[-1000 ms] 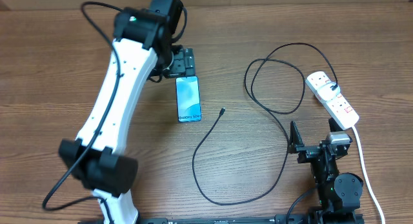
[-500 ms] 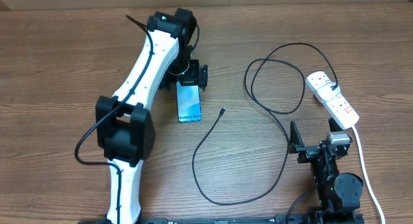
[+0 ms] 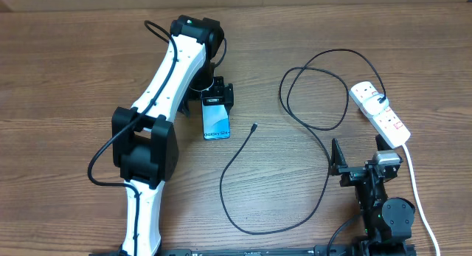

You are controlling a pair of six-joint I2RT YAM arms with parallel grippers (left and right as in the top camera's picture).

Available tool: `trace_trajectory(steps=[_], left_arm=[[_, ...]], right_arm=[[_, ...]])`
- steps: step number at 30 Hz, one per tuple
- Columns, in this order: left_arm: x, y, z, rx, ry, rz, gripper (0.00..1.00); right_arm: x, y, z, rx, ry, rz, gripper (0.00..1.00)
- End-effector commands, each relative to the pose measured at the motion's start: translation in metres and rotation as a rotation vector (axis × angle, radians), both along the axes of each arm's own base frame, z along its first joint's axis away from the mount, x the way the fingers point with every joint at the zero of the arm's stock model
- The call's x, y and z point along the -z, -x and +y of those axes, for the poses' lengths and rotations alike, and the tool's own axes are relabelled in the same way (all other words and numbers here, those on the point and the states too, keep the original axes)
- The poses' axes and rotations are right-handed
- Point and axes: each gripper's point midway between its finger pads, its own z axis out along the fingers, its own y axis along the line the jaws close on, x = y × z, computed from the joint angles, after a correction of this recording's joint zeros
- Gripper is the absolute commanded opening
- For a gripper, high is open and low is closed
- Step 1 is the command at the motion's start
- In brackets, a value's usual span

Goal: Plug charger to phone and switch on socket
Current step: 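Move the left gripper over the blue phone and lower it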

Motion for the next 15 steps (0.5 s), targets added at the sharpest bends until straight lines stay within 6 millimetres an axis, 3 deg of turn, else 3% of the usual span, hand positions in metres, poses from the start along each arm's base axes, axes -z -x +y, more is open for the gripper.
trace_trajectory(steps=[1,6,9,12,15], left_arm=[[-0.048,0.001,0.001,-0.004,0.024,-0.125,1.00],[-0.094,0.012,0.005,0.009,0.058,-0.233,0.99],[-0.107,0.023,0.013,0.009,0.042,-0.257,1.00],[-0.097,0.027,0.011,-0.023,0.061,-0.255,1.00],[-0.070,0.019,0.001,-0.072,0.095,-0.247,1.00]], right_arm=[[0.001,0.000,0.000,0.001,0.002,-0.006,1.00],[0.001,0.000,0.000,0.001,0.001,-0.005,1.00],[0.001,0.000,0.000,0.001,0.002,-0.006,1.00],[0.001,0.000,0.000,0.001,0.001,-0.005,1.00],[0.001,0.000,0.000,0.001,0.001,-0.005,1.00]])
